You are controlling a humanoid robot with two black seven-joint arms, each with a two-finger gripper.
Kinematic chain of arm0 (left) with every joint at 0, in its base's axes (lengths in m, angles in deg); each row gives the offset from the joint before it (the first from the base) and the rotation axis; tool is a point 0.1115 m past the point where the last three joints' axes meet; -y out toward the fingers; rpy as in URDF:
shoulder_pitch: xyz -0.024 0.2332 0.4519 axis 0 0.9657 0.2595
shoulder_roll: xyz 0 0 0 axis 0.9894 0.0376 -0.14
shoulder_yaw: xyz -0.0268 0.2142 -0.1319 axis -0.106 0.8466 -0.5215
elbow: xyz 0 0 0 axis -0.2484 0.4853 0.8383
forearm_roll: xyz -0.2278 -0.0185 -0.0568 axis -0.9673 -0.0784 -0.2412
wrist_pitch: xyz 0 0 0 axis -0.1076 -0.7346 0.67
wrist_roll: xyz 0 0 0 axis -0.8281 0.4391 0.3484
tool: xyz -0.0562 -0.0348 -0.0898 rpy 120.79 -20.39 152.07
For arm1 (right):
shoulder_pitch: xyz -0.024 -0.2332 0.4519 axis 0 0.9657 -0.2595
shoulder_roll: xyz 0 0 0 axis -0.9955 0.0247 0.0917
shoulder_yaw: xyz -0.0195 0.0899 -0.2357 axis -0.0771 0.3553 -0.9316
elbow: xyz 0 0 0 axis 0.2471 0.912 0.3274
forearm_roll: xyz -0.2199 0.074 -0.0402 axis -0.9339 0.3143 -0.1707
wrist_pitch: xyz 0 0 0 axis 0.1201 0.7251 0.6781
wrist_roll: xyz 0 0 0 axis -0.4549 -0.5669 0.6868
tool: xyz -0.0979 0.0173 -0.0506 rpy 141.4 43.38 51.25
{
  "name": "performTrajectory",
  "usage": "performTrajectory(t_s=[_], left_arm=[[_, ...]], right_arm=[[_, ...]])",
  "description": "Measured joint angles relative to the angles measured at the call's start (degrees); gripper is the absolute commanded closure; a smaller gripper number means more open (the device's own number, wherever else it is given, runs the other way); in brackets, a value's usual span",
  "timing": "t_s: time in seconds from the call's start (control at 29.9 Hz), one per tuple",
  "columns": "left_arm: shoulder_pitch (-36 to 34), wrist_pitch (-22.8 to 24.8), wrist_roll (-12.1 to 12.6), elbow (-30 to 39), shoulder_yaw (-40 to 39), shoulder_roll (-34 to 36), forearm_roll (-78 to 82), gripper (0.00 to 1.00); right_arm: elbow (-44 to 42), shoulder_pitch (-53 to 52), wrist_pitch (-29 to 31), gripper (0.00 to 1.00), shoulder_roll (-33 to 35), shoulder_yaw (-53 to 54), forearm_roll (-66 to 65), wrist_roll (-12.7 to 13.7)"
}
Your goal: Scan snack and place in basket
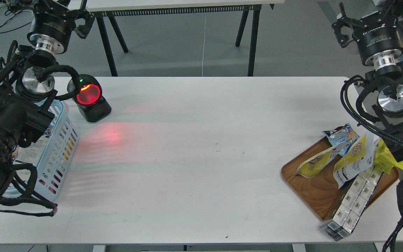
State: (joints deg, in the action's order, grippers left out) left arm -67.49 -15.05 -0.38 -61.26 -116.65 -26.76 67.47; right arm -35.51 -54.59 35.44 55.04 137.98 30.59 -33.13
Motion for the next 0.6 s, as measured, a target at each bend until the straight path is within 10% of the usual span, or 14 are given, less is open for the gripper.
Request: performTrajectory(t_s=[0.6], left_arm=[[1.0, 0.0, -0.7, 0.0, 0.7, -0.4, -0.1, 0.0]], right_arm=[[5.4, -9.2, 0.0, 0.01, 11.6, -18.3, -1.4, -1.4]])
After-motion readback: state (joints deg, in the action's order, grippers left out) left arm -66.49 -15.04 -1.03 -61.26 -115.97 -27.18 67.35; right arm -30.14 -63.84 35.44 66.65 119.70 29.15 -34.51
